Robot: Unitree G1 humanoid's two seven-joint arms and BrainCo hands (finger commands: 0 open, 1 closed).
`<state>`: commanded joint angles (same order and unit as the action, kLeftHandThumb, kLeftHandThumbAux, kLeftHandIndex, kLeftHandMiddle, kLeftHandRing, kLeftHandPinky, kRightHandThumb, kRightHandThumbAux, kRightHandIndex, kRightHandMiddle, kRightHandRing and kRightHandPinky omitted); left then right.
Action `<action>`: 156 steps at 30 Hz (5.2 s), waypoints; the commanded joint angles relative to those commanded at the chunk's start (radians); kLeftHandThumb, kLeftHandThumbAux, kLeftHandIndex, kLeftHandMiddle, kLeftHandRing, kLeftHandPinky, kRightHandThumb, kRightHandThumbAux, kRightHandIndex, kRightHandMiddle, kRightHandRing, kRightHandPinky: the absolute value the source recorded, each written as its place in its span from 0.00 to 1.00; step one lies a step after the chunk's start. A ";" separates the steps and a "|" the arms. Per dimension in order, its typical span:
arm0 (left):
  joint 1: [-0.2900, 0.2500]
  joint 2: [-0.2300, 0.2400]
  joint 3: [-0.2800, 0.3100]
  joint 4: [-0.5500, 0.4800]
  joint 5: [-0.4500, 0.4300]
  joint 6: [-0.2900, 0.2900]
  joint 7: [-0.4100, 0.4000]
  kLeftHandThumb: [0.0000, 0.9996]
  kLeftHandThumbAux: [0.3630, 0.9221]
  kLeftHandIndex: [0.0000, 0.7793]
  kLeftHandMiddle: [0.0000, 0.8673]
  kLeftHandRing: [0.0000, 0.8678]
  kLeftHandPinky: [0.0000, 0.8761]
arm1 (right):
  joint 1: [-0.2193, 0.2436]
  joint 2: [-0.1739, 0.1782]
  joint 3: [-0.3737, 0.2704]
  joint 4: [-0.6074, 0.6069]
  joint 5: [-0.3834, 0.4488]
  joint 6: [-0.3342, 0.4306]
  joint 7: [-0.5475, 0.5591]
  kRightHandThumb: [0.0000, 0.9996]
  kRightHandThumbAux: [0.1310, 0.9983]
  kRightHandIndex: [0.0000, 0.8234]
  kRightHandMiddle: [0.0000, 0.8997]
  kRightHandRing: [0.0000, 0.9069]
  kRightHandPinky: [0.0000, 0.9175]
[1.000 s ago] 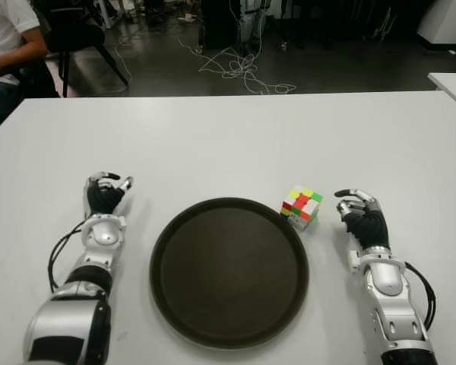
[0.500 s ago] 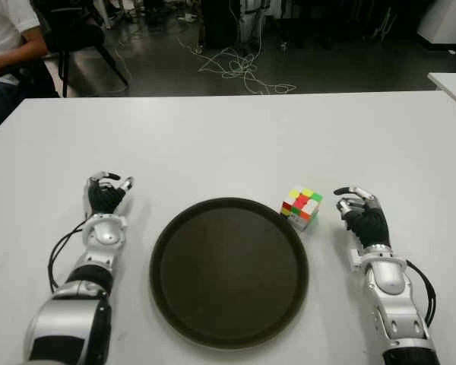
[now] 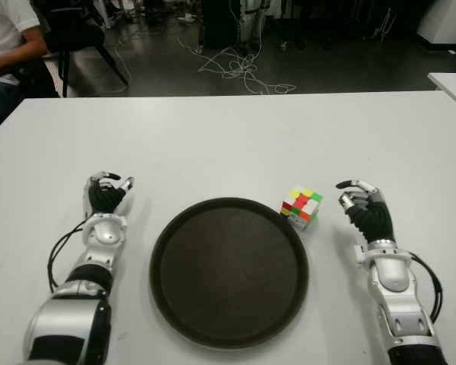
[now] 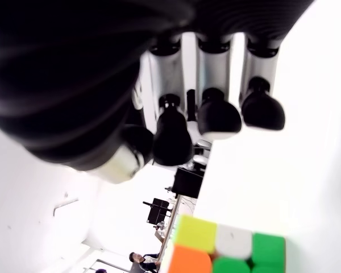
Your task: Pick up the Rubik's Cube and put it in the plate
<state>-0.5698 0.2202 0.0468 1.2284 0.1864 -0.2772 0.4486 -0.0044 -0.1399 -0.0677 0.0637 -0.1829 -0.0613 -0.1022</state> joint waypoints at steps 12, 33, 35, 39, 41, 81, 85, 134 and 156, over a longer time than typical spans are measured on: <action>-0.002 0.003 -0.003 0.012 0.003 0.000 0.001 0.71 0.61 0.57 0.95 0.95 0.93 | 0.035 -0.084 0.065 -0.212 -0.218 0.118 0.022 0.67 0.70 0.49 0.35 0.35 0.34; -0.003 -0.002 -0.008 0.017 0.009 -0.012 0.010 0.71 0.61 0.57 0.95 0.95 0.93 | -0.032 -0.212 0.223 -0.366 -0.525 0.403 0.269 0.09 0.59 0.00 0.00 0.01 0.06; -0.002 -0.002 -0.008 0.016 0.008 -0.014 0.008 0.71 0.61 0.57 0.95 0.95 0.93 | -0.044 -0.212 0.235 -0.373 -0.532 0.418 0.291 0.09 0.58 0.00 0.00 0.00 0.04; -0.003 -0.005 -0.007 0.016 0.006 -0.014 0.009 0.71 0.61 0.57 0.95 0.95 0.94 | -0.065 -0.221 0.251 -0.373 -0.545 0.436 0.322 0.09 0.55 0.00 0.00 0.00 0.01; -0.004 -0.007 -0.007 0.015 0.005 -0.013 0.010 0.71 0.61 0.57 0.96 0.96 0.94 | -0.078 -0.228 0.262 -0.368 -0.554 0.442 0.338 0.10 0.55 0.00 0.00 0.00 0.00; -0.004 -0.021 -0.025 -0.004 0.014 0.014 0.031 0.71 0.61 0.57 0.95 0.94 0.92 | -0.211 -0.237 0.366 -0.255 -0.632 0.412 0.410 0.00 0.42 0.00 0.00 0.05 0.12; -0.005 -0.021 -0.026 -0.006 0.013 0.021 0.033 0.71 0.61 0.57 0.95 0.95 0.93 | -0.222 -0.225 0.369 -0.258 -0.636 0.444 0.432 0.00 0.43 0.00 0.00 0.06 0.12; 0.002 -0.018 -0.025 -0.010 0.009 -0.005 0.017 0.71 0.61 0.57 0.97 0.97 0.95 | -0.279 -0.239 0.428 -0.135 -0.660 0.476 0.454 0.04 0.57 0.00 0.00 0.02 0.12; 0.002 -0.018 -0.027 -0.013 0.010 0.008 0.022 0.71 0.61 0.57 0.97 0.96 0.94 | -0.261 -0.244 0.423 -0.124 -0.649 0.455 0.439 0.06 0.56 0.00 0.00 0.01 0.08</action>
<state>-0.5682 0.2020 0.0200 1.2157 0.1963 -0.2696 0.4706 -0.2654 -0.3837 0.3556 -0.0607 -0.8320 0.3938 0.3370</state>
